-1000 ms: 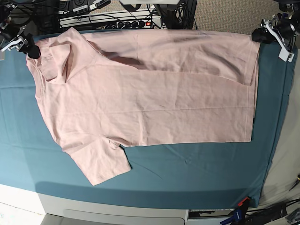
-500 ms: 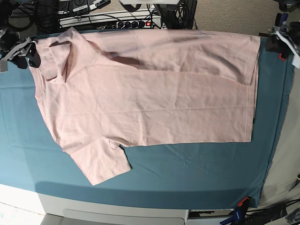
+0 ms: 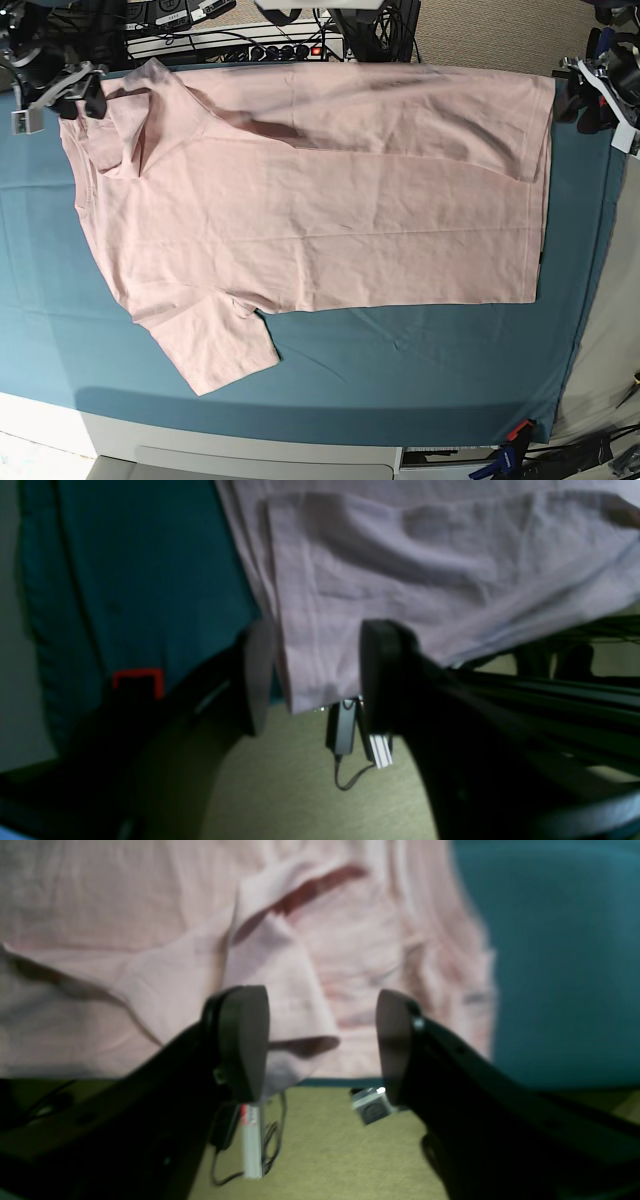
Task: Fold the T-shirt properly
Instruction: 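Adjust the right gripper's grip on the collar corner of the shirt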
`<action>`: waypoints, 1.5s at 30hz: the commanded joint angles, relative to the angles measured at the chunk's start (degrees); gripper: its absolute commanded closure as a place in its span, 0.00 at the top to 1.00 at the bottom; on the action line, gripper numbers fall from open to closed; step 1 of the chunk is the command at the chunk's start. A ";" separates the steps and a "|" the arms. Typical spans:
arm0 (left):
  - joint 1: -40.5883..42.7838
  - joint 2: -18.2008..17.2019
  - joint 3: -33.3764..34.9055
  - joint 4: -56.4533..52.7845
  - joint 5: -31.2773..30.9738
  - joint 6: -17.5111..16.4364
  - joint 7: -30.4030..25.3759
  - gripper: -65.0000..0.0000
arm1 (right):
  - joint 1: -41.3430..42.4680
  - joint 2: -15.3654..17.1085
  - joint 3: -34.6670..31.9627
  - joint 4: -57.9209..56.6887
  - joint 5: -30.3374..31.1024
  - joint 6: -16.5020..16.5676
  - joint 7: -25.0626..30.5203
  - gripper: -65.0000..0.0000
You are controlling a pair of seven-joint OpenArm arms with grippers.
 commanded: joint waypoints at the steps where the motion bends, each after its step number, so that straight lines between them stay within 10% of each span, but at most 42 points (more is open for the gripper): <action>1: 0.35 -0.96 -0.48 0.79 -0.87 -0.24 -0.87 0.45 | -0.26 1.05 -0.20 -0.74 -0.63 0.03 2.47 0.53; 18: 0.35 -0.94 -0.48 0.79 -0.85 -0.20 -0.87 0.45 | 0.83 1.11 -9.62 -11.39 -3.06 0.03 6.10 0.51; 25: 0.35 -0.96 -0.48 0.79 -0.85 -0.20 -0.85 0.45 | 0.83 1.09 -10.47 -11.37 -2.32 0.03 6.05 0.00; 45: 0.37 -0.94 -0.48 0.79 -0.85 -0.17 -0.83 0.45 | 1.01 1.09 -10.47 -11.26 6.40 0.03 1.14 0.00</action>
